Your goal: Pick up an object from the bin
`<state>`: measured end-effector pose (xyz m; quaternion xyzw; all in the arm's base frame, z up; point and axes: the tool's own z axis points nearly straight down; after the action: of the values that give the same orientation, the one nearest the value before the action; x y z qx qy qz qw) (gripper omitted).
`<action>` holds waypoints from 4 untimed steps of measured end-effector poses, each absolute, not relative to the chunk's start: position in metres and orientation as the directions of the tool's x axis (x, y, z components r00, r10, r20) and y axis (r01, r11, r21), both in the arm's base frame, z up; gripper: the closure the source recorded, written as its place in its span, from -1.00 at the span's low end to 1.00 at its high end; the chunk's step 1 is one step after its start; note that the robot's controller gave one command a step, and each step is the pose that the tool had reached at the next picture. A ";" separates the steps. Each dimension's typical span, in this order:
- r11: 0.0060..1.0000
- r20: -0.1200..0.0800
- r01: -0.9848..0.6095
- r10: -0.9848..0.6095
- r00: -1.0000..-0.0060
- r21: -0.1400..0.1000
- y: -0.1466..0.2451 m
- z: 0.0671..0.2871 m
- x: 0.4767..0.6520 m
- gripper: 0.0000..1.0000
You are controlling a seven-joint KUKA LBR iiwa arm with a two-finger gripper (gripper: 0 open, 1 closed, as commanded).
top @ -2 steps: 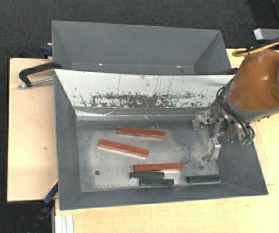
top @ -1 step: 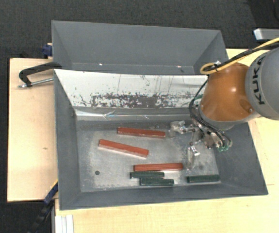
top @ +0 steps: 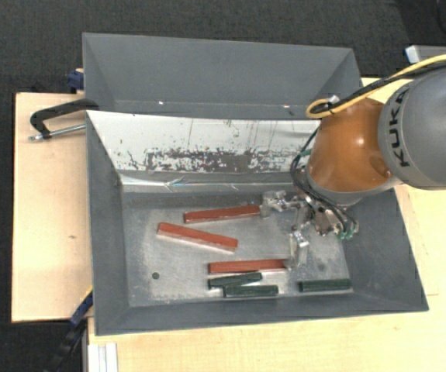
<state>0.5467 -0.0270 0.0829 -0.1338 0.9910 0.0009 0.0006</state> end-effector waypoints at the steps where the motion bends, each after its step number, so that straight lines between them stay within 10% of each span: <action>1: 0.999 -0.012 0.037 0.037 -0.999 0.003 -0.028 0.114 0.558 -1.00; 2: 0.996 -0.002 0.092 0.092 -0.996 0.000 0.009 0.092 0.531 -1.00; 4: 1.000 -0.007 0.022 0.022 -1.000 0.008 0.094 0.075 0.534 -1.00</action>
Offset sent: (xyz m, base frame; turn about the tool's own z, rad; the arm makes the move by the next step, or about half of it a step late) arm -0.0333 0.0648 -0.0024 0.3822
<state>0.5342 0.0938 0.0755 0.0111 0.9999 0.0037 0.0033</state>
